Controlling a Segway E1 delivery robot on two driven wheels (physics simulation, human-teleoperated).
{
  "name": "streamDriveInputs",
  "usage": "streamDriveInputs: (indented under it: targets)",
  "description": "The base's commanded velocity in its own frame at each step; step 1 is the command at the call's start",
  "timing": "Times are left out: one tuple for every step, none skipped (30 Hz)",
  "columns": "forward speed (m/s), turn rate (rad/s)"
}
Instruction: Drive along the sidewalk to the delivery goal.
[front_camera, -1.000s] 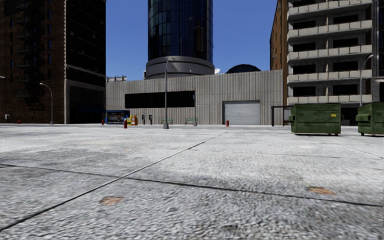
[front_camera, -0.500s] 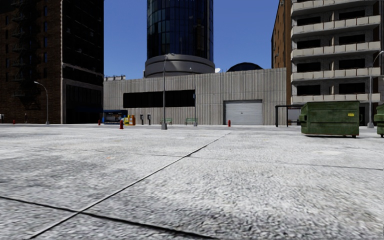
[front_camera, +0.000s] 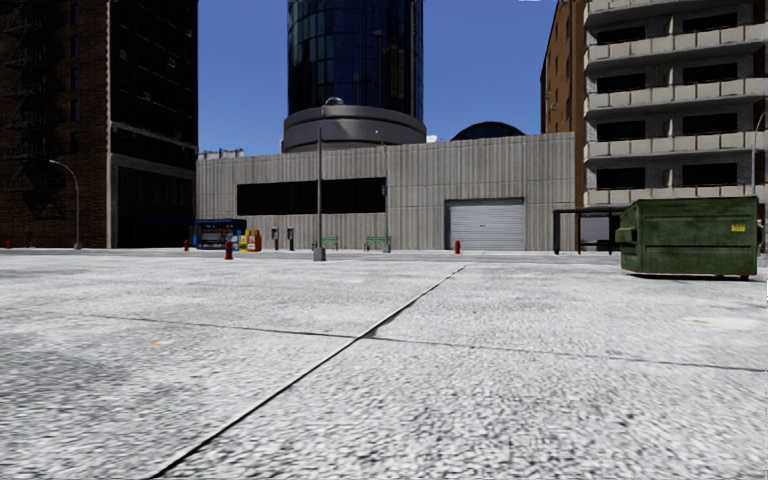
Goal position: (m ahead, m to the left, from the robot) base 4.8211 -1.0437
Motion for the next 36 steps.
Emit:
streamDriveInputs:
  targets:
    - [2.0, 0.0]
    - [2.0, 0.0]
    - [2.0, 0.0]
    - [2.0, 0.0]
    - [2.0, 0.0]
    - [2.0, 0.0]
    - [2.0, 0.0]
    - [2.0, 0.0]
    - [2.0, 0.0]
    - [2.0, 0.0]
    - [2.0, 0.0]
    - [2.0, -0.16]
    - [2.0, -0.38]
    - [2.0, -0.53]
    - [2.0, -0.98]
    - [2.0, -1.2]
    - [2.0, -1.2]
    - [2.0, -1.2]
    - [2.0, -1.2]
    - [2.0, -0.34]
    - [2.0, 0.0]
    - [2.0, 0.0]
    - [2.0, 0.0]
    - [2.0, 0.0]
    - [2.0, 0.0]
    - [2.0, 0.0]
    - [2.0, 0.0]
    - [2.0, 0.0]
    - [2.0, 0.0]
    - [2.0, 0.0]
    - [2.0, 0.0]
    - [2.0, 0.0]
    - [2.0, 0.0]
    - [2.0, 0.0]
    - [2.0, 0.0]
    - [2.0, -0.44]
